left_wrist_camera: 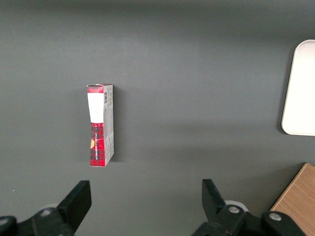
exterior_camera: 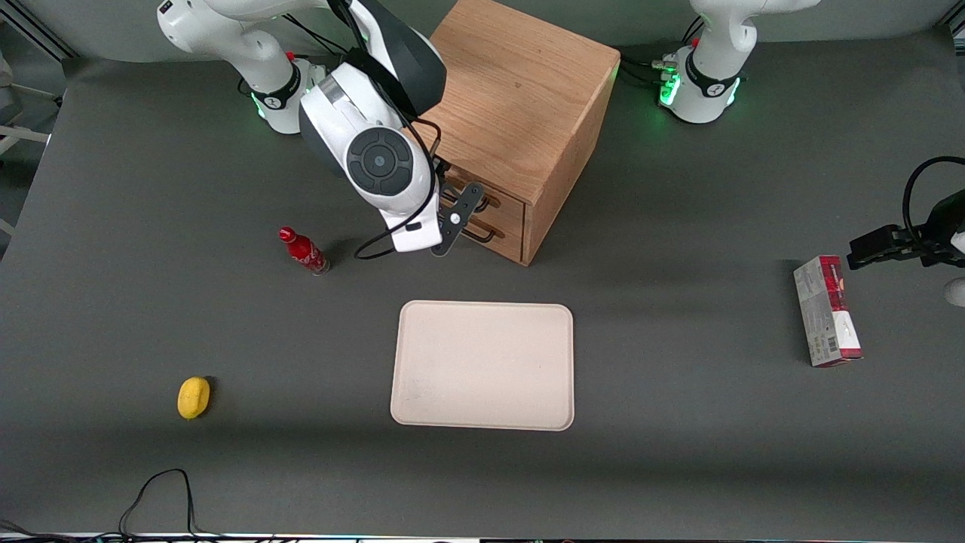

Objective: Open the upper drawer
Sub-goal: 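Lower the right gripper and hook the upper drawer's black handle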

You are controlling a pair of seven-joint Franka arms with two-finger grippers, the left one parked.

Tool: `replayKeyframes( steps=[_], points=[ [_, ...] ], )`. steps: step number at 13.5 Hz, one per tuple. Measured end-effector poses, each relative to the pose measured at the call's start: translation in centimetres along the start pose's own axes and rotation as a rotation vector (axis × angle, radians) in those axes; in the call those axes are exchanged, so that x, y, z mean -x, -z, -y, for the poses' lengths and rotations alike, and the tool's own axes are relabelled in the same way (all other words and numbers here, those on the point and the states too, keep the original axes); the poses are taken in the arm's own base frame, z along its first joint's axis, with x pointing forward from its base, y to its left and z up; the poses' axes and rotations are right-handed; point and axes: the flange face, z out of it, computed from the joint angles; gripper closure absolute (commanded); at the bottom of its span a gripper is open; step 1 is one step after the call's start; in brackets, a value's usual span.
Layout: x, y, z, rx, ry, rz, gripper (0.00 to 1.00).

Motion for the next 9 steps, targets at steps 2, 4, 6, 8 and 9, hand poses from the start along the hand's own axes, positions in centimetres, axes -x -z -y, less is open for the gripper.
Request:
replayKeyframes(
  steps=[2,4,6,8,9],
  points=[
    [0.0,0.1,-0.1,0.000,0.015,-0.002,0.00],
    [0.0,0.0,-0.2,-0.001,0.034,-0.001,0.00],
    [-0.2,-0.4,-0.2,-0.013,0.043,0.002,0.00],
    [-0.4,-1.1,-0.3,-0.027,0.042,0.009,0.00],
    [-0.5,-1.3,-0.4,-0.030,0.041,0.013,0.00]
  ],
)
